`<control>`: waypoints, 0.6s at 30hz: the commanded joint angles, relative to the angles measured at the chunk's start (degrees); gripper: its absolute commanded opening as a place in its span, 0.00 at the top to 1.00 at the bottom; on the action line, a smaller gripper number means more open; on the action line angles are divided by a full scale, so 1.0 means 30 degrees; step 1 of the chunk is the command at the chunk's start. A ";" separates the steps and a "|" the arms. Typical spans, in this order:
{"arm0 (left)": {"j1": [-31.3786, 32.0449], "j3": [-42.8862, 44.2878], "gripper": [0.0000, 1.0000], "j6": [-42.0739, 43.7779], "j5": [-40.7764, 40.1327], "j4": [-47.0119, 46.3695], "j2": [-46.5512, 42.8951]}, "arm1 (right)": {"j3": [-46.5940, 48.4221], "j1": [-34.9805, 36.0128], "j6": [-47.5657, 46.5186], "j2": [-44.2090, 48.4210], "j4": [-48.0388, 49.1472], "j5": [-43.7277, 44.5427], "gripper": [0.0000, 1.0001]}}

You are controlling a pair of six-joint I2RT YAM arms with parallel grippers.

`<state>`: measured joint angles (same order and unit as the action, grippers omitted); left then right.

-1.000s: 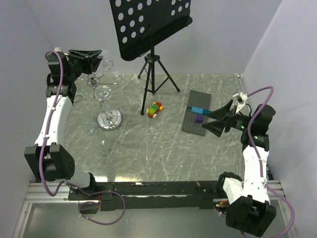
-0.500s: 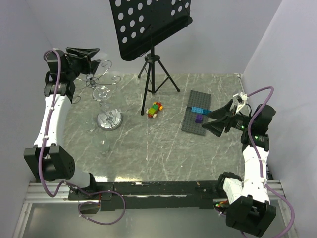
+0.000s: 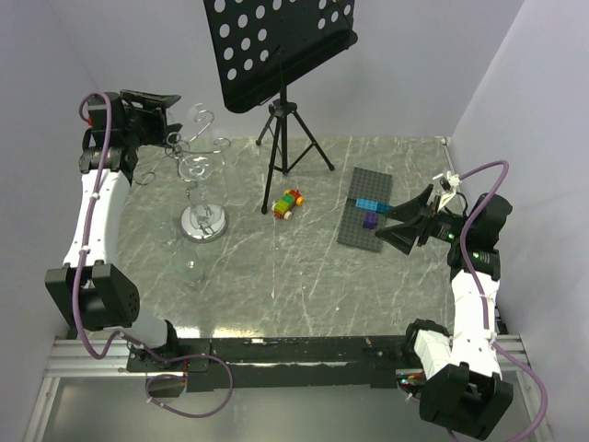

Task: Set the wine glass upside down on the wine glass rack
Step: Turn the wine glass upside down at the wine rack.

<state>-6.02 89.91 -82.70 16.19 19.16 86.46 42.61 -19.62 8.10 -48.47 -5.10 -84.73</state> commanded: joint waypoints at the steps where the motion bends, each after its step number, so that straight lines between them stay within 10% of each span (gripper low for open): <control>1: -0.0014 0.0646 0.25 -0.2288 -0.0122 0.2462 -0.0049 | -0.0170 0.0152 -0.0063 0.0219 0.0998 -0.5595 0.00; 18: -0.0424 0.1934 0.25 -0.0971 -0.0736 0.2432 -0.1133 | -0.0346 0.0269 0.0406 0.0248 0.1613 -0.5566 0.00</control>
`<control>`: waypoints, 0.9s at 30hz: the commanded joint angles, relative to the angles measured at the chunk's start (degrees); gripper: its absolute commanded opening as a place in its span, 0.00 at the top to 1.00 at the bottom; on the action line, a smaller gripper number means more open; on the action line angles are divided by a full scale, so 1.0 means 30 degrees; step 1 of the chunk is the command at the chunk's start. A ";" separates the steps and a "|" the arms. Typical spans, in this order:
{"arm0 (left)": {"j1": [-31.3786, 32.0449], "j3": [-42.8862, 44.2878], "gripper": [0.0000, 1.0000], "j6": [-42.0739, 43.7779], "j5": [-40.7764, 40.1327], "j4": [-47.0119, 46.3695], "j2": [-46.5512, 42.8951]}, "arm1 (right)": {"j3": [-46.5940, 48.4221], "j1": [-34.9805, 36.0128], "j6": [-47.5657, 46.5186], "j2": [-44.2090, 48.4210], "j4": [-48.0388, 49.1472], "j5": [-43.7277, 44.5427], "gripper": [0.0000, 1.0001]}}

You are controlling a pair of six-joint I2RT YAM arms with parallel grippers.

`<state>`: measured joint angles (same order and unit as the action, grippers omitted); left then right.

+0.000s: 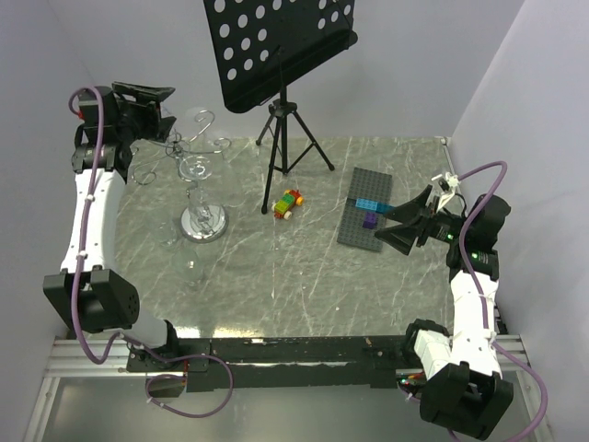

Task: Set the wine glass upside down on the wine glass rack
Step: Pick up the wine glass at the center of the board.

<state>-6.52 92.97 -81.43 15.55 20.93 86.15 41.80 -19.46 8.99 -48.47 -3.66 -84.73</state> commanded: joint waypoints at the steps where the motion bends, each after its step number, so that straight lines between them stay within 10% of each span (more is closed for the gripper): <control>1: -0.0315 0.0973 0.25 -0.1305 -0.0584 0.1900 -0.1118 | -0.0105 0.0247 0.0136 0.0219 0.1132 -0.5566 0.00; 27: -0.0755 0.1764 0.23 -0.0016 -0.1610 0.1960 -0.2818 | -0.0281 0.0277 0.0400 0.0219 0.1835 -0.5566 0.00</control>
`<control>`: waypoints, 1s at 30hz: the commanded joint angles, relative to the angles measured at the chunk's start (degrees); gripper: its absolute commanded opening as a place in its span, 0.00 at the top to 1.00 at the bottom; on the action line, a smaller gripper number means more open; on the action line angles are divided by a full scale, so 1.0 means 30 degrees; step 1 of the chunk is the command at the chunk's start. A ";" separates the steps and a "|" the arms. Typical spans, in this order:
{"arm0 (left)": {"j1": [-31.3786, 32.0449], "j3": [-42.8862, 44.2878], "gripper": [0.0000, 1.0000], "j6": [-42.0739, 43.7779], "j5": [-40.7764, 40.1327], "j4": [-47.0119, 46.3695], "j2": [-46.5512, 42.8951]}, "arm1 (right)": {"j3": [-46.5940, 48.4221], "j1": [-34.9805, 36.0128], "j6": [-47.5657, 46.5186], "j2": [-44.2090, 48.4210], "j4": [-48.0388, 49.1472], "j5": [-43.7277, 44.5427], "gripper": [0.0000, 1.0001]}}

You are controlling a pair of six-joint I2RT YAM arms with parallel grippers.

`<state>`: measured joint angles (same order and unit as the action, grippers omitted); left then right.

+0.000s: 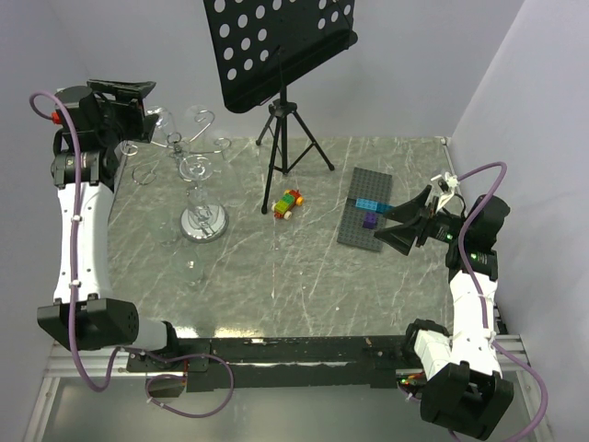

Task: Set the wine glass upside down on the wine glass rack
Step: Pick up the wine glass at the center of the board.

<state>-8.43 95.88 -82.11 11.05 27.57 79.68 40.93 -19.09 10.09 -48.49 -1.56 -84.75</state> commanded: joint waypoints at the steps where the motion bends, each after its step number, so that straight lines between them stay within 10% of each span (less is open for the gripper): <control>1: -0.0092 0.0795 0.23 0.0210 -0.0080 -0.0313 -0.0690 | -0.0019 0.0153 0.0036 0.0197 0.1136 -0.5588 0.00; 30: -0.0121 0.0327 0.22 0.0708 0.0477 -0.1193 -0.1394 | -0.0166 0.0212 0.0241 0.0225 0.1517 -0.5588 0.00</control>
<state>-8.45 95.92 -80.64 11.27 26.98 77.71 40.80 -18.90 10.83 -48.49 -0.36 -84.75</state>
